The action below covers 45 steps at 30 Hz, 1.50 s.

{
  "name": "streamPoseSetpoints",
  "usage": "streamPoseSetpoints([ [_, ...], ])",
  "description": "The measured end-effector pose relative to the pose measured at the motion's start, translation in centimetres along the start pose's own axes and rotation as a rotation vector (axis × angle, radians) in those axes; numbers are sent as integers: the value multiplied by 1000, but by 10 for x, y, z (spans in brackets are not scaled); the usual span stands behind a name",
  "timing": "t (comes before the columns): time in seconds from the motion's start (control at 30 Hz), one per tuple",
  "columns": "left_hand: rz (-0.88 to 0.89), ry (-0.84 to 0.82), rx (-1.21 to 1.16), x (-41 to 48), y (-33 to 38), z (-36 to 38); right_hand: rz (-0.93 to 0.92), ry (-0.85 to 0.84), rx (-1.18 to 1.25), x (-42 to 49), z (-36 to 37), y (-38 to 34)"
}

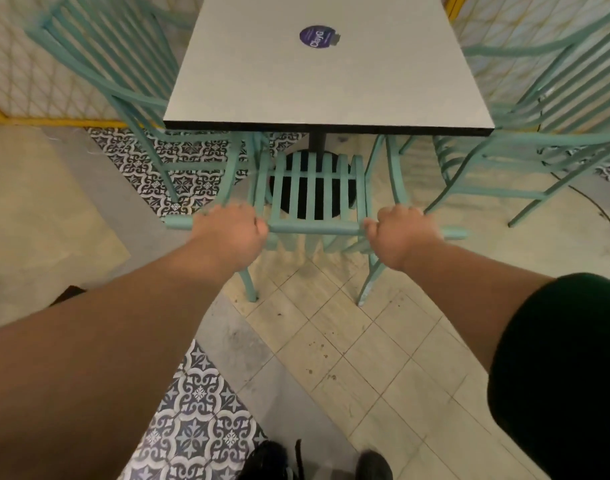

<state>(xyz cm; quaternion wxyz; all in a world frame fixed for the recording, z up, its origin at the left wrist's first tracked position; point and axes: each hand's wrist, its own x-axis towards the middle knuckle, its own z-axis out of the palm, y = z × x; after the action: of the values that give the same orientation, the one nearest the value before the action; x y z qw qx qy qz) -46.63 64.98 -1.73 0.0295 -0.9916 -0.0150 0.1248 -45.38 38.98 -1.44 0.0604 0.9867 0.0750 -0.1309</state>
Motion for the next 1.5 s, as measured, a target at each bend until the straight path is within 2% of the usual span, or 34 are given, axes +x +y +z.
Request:
streamPoseSetpoints([
  [0.1,39,119,-97,-44,-8,-41,-5,165,151,-48,-29,-4],
  [0.17,78,185,-111,-70,-18,-76,-7,212,226,-81,-58,2],
  [0.33,158,300,-144,-132,-35,-147,3,338,265,-157,-120,29],
  [0.43,170,362,-116,-157,-37,-175,39,358,260,-186,-140,43],
  [0.57,168,353,-94,-174,-30,-192,58,362,235,-210,-151,45],
  [0.87,313,330,-80,-176,2,-185,174,343,283,-254,-134,55],
  [1.0,430,299,-71,-170,49,-178,296,306,342,-287,-102,88],
  [1.17,573,288,-91,-169,147,-177,446,322,384,-340,-76,153],
  [1.33,703,301,-111,-176,272,-182,590,331,349,-392,-63,260],
  [1.5,754,314,-159,-177,384,-193,650,339,307,-415,-69,360],
])
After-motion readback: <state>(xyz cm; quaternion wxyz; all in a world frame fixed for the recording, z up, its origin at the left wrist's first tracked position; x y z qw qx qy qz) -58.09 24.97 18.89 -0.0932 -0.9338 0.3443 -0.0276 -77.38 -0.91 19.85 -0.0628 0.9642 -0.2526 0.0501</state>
